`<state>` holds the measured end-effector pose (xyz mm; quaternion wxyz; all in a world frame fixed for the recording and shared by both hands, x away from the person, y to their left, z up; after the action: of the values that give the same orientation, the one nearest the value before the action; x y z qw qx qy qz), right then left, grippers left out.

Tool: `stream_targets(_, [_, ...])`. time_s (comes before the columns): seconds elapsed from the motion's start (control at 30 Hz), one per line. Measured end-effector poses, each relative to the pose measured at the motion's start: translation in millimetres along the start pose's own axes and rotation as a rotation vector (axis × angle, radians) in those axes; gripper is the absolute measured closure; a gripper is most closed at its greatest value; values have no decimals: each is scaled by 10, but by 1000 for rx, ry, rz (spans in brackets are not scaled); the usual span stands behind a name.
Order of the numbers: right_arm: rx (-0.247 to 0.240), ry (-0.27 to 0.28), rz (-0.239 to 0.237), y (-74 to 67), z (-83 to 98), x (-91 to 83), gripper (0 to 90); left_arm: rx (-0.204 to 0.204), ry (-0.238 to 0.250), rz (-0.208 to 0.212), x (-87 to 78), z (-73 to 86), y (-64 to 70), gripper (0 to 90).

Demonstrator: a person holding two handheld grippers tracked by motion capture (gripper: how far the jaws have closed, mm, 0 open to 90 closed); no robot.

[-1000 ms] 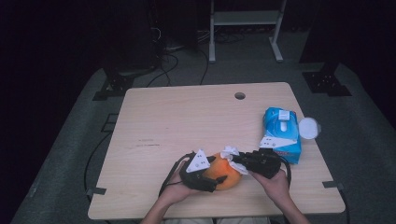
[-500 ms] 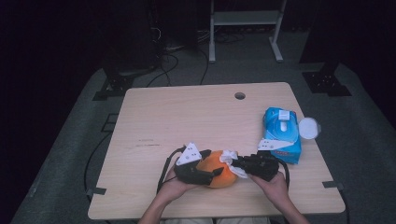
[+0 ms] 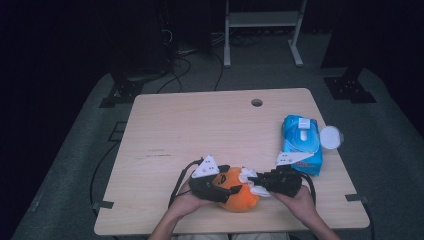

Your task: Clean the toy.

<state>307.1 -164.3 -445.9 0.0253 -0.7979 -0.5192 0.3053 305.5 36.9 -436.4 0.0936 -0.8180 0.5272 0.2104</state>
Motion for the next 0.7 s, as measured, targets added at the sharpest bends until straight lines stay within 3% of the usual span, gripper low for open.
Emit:
stream_targets(0.07, [-26, -10, -17, -46, 22, -3, 781, 6, 0, 9, 47, 20, 16, 188])
stream_targets(0.17, [-50, -12, -7, -37, 48, -63, 785, 25, -29, 20, 99, 57, 57, 191])
stream_targets(0.3, [-32, 28, 26, 57, 61, -259, 790, 39, -58, 56, 108, 72, 96, 192])
stream_targets(0.33, [9, 59, 31, 143, 75, -363, 790, 54, -75, 57, 130, 87, 119, 199])
stream_targets(0.4, [25, 71, 37, 185, 84, -408, 789, 69, -86, 51, 147, 97, 139, 223])
stream_targets(0.47, [46, 81, 55, 267, 125, -499, 788, 129, -125, 22, 195, 123, 208, 351])
stream_targets(0.5, [48, 81, 62, 280, 139, -516, 786, 129, -125, 22, 195, 123, 208, 407])
stream_targets(0.53, [48, 81, 62, 280, 139, -516, 786, 144, -130, 15, 210, 128, 226, 407])
stream_targets(0.6, [40, 73, 82, 301, 165, -528, 782, 143, -123, 11, 234, 128, 252, 492])
stream_targets(0.7, [9, 47, 109, 316, 199, -520, 781, 124, -100, 7, 203, 107, 239, 547])
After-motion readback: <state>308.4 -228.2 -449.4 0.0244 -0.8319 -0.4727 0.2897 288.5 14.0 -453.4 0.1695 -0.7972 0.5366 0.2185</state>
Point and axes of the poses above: each handheld gripper's, and its own axes: x roughly forward along the jaws, z roughly out of its underside, y roughly to its right, the point moved 4 cm from there along x, roughly forward along the jaws, and after that the axes turned 1 degree about x, right-handed, at the moved point
